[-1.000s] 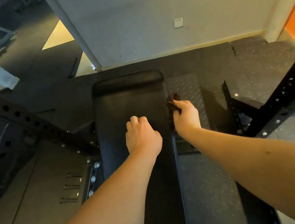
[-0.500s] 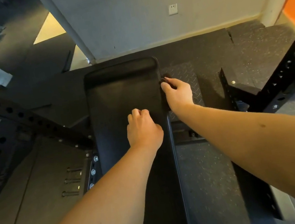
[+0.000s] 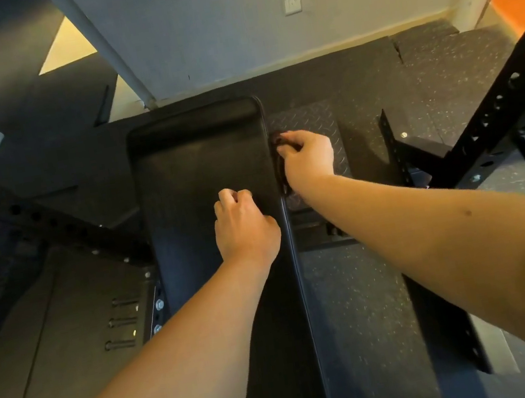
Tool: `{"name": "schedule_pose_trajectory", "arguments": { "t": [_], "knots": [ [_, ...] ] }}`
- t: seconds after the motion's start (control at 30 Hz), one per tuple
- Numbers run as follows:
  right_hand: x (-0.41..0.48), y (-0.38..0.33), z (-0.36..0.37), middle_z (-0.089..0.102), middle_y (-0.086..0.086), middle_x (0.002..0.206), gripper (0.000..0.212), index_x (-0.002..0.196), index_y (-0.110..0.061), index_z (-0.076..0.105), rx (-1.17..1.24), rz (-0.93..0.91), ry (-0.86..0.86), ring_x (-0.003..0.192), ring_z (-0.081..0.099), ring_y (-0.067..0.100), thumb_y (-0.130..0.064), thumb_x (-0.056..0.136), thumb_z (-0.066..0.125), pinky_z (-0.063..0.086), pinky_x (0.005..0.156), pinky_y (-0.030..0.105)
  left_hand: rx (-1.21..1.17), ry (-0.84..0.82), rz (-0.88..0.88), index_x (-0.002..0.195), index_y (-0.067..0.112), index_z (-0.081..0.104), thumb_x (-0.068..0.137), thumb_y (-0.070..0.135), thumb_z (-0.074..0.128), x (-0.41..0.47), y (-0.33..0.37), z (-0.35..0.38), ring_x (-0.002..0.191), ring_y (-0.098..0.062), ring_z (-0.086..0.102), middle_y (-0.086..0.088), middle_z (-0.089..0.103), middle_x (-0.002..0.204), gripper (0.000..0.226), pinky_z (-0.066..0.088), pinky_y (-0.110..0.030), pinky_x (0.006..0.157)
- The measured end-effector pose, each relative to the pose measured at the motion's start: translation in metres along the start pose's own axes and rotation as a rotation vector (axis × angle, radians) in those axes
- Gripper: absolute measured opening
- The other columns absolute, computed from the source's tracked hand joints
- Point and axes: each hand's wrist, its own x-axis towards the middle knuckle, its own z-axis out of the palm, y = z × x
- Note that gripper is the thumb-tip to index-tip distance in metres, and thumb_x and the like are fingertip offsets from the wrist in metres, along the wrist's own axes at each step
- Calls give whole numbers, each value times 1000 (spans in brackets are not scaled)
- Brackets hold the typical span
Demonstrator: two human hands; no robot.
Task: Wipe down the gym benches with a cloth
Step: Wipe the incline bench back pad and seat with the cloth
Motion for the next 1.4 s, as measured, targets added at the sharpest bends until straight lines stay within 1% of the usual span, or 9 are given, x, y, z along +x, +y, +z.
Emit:
{"name": "schedule_pose_trajectory", "arguments": {
  "t": [0.1,0.27,0.37,0.5,0.73,0.93,1.1,1.3,1.4],
  "knots": [
    [-3,10,11,66,-12,115,26,120,-26,70,46,-3,13,111,61,10,-12,100,59,51,104,41,-6,-1,-9,145,18,47,95,22,67,-2,-1,1,132,-22,42,-3,35,147,54,53,-37,97],
    [-54,73,-10,66,-9,99,19,104,-26,68,-121,25,-111,92,61,4,-11,101,56,52,82,29,-13,5,0,146,19,46,95,22,66,-8,2,4,128,-20,45,-2,34,147,54,55,-37,93],
    [-73,93,-17,65,-5,103,17,107,-25,66,-246,71,-165,95,62,8,-13,102,55,51,84,27,-10,3,0,146,19,46,96,22,66,-13,2,6,129,-20,45,-3,34,147,55,55,-35,92],
    [-44,50,-4,64,-6,100,19,110,-23,67,-108,59,-27,86,59,4,-12,102,55,46,71,18,-19,-2,-11,146,19,46,95,22,67,-18,-3,7,129,-20,45,-2,34,146,55,55,-36,93],
    [-49,43,14,66,-7,120,29,132,-20,63,75,23,28,114,59,10,-21,106,50,48,104,34,-45,-10,-10,147,19,44,95,22,67,-34,-11,16,129,-20,45,-1,33,147,57,55,-36,93],
    [-95,97,-7,63,-6,132,35,136,-22,62,-137,55,-102,119,55,7,-13,104,53,47,107,33,-49,-15,-13,148,21,45,96,22,67,-46,-14,23,128,-18,46,0,34,146,56,56,-31,87],
    [-60,62,-10,66,-5,112,28,125,-25,69,-114,135,-82,92,61,7,-14,102,58,50,73,21,-72,-51,-13,146,19,46,95,21,68,-57,-19,30,126,-19,47,0,33,146,56,56,-33,90],
    [-76,62,6,64,-4,133,30,129,-26,67,64,105,-11,124,58,16,-20,102,57,48,108,40,-98,-71,-33,145,19,46,95,20,67,-71,-21,41,124,-19,48,0,33,145,55,56,-34,88],
    [-112,96,-3,57,-3,144,34,136,-22,63,-11,145,-48,133,52,16,-15,104,54,40,115,36,-90,-79,-37,147,20,43,95,20,67,-76,-21,47,123,-18,49,1,31,145,57,56,-33,87]
  ]
}}
